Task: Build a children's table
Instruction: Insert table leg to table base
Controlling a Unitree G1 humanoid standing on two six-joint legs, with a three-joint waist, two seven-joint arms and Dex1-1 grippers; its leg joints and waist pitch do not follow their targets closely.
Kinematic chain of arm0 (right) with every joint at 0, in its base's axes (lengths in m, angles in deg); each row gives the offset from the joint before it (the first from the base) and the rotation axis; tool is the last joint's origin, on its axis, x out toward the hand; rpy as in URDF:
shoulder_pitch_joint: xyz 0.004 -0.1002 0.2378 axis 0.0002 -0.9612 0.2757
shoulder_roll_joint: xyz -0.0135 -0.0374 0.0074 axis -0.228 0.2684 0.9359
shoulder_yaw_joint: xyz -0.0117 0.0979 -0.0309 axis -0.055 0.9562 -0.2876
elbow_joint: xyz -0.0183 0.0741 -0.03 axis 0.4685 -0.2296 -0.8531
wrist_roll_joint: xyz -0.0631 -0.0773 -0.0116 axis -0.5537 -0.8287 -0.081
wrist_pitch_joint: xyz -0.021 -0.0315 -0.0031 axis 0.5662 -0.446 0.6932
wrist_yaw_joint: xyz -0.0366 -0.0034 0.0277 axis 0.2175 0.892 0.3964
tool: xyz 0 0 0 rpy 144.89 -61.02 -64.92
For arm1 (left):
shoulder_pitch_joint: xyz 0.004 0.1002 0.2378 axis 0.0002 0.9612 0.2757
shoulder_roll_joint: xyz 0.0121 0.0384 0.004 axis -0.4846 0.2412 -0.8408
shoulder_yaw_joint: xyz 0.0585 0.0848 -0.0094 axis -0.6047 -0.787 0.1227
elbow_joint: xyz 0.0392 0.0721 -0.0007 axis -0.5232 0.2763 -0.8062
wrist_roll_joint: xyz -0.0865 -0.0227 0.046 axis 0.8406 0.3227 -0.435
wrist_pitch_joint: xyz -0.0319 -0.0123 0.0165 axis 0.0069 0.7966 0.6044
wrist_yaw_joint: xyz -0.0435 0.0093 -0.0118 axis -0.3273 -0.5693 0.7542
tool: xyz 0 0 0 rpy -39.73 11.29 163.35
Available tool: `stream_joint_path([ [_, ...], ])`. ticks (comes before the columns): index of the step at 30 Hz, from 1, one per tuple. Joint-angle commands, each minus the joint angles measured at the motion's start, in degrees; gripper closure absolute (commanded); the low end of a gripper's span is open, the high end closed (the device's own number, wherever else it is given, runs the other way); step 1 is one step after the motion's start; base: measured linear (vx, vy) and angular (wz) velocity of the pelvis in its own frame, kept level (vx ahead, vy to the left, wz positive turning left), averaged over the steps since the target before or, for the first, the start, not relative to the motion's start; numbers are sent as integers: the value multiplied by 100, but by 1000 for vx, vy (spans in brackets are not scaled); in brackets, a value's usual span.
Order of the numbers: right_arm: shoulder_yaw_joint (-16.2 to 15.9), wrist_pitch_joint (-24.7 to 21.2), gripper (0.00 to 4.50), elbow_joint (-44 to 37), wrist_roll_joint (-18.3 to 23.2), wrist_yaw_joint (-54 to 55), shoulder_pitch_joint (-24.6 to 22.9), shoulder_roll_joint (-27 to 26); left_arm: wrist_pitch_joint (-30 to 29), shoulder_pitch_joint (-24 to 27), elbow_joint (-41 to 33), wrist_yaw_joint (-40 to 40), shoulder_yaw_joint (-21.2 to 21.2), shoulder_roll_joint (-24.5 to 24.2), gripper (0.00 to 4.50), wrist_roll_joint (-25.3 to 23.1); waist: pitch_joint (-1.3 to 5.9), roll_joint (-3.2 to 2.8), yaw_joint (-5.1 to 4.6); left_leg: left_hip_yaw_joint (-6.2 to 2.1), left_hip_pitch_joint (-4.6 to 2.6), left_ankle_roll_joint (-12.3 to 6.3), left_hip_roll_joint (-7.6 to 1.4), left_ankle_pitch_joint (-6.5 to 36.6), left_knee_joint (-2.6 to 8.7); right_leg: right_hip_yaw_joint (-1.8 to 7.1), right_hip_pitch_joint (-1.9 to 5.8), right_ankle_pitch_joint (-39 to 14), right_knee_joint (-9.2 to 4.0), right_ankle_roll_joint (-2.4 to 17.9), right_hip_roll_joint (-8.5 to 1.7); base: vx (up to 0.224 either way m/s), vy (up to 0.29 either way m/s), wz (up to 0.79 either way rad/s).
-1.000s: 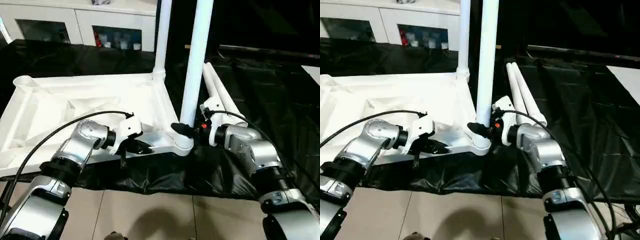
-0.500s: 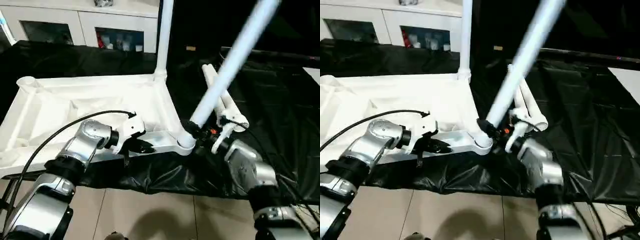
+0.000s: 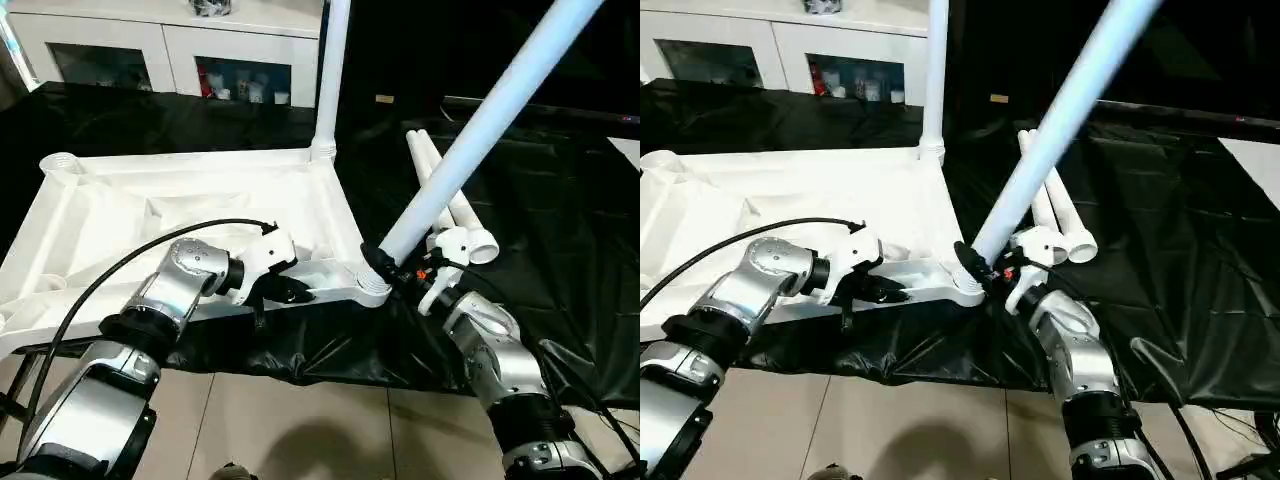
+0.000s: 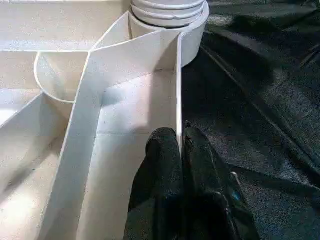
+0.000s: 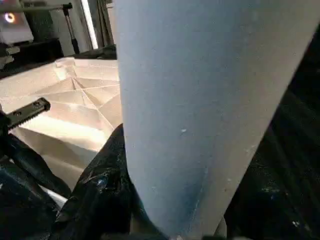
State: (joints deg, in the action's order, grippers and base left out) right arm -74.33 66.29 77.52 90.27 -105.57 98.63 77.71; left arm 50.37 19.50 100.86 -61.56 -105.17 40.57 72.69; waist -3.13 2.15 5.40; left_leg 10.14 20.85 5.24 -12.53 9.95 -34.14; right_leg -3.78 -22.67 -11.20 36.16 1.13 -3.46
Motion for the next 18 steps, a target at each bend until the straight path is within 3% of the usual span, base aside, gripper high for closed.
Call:
stream_joint_path([
  [1,-182,-130,260,291,-317,141,-42,89,83,-116,30,231,182,27,450,7,323,-20,-30,-48,-94,87,-99,1711,470,287,193,-2170,-601,834,-470,0,0,0],
  [2,-230,-156,260,338,-356,161,11,94,95,-105,29,234,181,27,450,0,320,-36,-35,-52,-93,87,-98,1703,471,289,190,-2202,-599,831,-472,0,0,0],
  [3,-267,-187,260,385,-393,181,55,112,103,-102,36,244,188,37,450,-9,314,6,-51,-53,-85,78,-97,1720,471,284,188,-2300,-603,802,-475,0,0,0],
  [5,-304,-246,260,421,-412,129,83,146,102,-96,27,243,187,47,450,-11,300,15,-53,-50,-92,50,-99,1762,468,292,166,-2483,-637,736,-485,0,0,0],
  [9,-362,-347,260,512,-408,-54,179,171,114,-77,10,203,182,41,450,2,299,2,-59,-61,-96,50,-107,1804,477,289,157,-2581,-643,705,-492,0,0,0],
  [14,-492,-564,261,808,-388,-536,485,261,112,-14,-131,41,141,-19,450,13,298,16,-68,-60,-92,28,-102,1798,471,289,156,-2617,-645,705,-492,0,0,0],
  [17,-568,-547,261,885,-427,-696,545,312,110,14,-198,-22,126,-59,450,13,309,21,-60,-51,-77,22,-112,1665,473,300,168,-2347,-618,764,-488,0,0,0],
  [18,-607,-584,261,899,-405,-833,559,331,132,23,-224,-59,118,-86,450,1,311,48,-63,-47,-72,13,-111,1649,474,298,174,-2310,-615,767,-483,0,0,0],
])
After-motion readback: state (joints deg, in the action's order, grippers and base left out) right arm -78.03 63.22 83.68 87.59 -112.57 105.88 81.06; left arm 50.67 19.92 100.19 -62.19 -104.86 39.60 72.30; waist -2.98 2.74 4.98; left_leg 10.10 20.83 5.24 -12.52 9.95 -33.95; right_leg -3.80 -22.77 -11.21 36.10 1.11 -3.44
